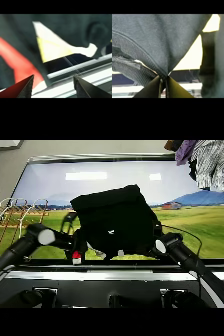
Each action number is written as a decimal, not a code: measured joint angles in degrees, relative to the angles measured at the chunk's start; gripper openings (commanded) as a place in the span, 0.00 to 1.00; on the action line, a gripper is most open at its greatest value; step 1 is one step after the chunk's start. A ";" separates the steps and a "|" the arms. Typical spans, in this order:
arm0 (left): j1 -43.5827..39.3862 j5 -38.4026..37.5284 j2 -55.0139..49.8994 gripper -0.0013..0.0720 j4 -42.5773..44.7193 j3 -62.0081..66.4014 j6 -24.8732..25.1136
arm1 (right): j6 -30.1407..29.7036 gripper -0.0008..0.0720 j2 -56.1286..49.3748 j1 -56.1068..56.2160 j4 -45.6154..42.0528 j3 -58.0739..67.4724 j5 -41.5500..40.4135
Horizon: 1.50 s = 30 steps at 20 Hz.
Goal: Fold the clothes and pants, and hang the long-sleeved shirts on hangers.
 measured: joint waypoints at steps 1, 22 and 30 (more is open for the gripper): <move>-2.93 1.81 -1.44 0.80 0.52 0.02 -0.83 | 0.35 0.07 0.98 0.00 0.52 0.26 1.33; -19.93 17.99 -18.58 0.07 2.56 0.22 -14.36 | 1.18 0.07 4.07 0.02 5.53 1.38 10.12; -17.64 10.40 -13.11 0.07 2.58 5.86 -16.28 | 0.68 0.07 4.90 0.02 -1.97 12.20 19.67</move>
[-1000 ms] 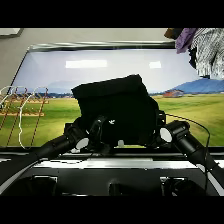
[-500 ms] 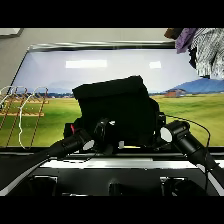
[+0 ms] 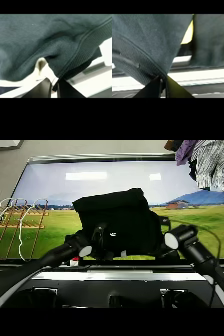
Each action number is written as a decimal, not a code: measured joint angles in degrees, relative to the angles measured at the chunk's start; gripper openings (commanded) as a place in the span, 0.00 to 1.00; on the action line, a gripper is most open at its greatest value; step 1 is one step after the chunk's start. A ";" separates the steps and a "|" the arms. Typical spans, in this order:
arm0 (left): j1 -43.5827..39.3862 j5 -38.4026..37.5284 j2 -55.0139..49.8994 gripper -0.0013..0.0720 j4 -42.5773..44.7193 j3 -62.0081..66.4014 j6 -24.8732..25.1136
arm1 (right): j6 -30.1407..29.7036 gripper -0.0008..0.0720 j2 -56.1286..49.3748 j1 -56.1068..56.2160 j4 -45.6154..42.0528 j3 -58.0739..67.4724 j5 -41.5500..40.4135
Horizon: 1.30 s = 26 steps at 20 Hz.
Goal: Fold the clothes and pants, and hang the long-sleeved shirts on hangers.
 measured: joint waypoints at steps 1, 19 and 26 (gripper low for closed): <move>0.24 -1.20 2.25 0.07 0.02 0.46 -0.02 | -0.42 0.07 0.04 0.00 -2.01 3.02 1.62; -8.70 2.25 8.35 0.07 -17.35 1.62 -10.27 | -3.91 0.07 -8.20 0.02 -10.16 17.55 -9.99; -4.22 8.59 -2.82 0.07 -25.20 1.62 -5.86 | 5.22 0.71 -16.26 0.00 -9.92 11.65 -18.16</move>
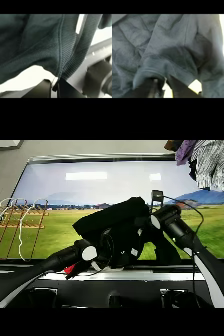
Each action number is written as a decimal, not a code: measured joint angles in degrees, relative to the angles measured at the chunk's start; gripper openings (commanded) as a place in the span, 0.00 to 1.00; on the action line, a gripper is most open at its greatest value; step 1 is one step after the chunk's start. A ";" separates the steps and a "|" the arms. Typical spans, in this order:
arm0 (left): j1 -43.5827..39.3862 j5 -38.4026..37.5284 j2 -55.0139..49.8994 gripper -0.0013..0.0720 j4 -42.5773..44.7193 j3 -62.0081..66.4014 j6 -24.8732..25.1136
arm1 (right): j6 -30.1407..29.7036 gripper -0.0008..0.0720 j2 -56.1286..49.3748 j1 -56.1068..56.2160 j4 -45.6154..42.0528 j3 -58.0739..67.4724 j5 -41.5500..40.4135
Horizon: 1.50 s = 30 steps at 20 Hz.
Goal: Fold the clothes and pants, and hang the long-sleeved shirts on hangers.
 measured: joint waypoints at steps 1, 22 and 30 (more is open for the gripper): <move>0.72 0.28 -0.66 0.07 -0.46 0.02 0.37 | 0.00 0.72 -0.24 -0.15 0.26 0.31 0.85; 3.06 1.14 -2.25 0.07 -1.38 0.04 4.07 | 23.74 0.74 27.98 1.55 36.87 -34.73 -10.73; 3.10 1.09 -2.27 0.32 -1.27 0.02 4.61 | 32.85 0.07 22.49 11.04 36.02 -35.95 -17.86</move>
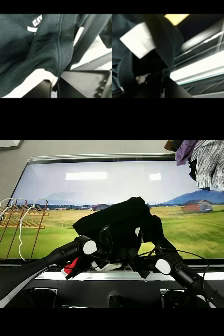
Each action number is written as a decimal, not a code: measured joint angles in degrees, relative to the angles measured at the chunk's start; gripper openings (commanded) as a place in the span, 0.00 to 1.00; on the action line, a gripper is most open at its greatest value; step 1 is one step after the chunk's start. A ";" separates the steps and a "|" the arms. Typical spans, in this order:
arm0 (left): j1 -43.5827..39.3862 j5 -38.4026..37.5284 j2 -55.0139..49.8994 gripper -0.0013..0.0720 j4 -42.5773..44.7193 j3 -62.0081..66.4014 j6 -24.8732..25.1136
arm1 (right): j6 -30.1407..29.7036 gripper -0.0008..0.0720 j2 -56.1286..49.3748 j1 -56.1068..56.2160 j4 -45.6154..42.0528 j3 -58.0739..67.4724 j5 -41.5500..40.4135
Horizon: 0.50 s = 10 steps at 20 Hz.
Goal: Fold the clothes and pants, and hang the long-sleeved shirts on hangers.
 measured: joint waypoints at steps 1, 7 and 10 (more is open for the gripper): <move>0.22 -0.24 0.07 0.73 -0.11 0.02 0.85 | 1.07 0.07 -0.07 0.37 -1.01 -0.02 0.57; 8.04 -6.95 2.89 0.97 3.41 1.38 14.56 | 3.80 0.07 2.62 1.20 -6.51 -0.07 7.37; 12.11 -7.45 2.49 0.97 4.35 5.84 26.18 | 3.74 0.07 3.85 1.29 -7.32 0.00 8.59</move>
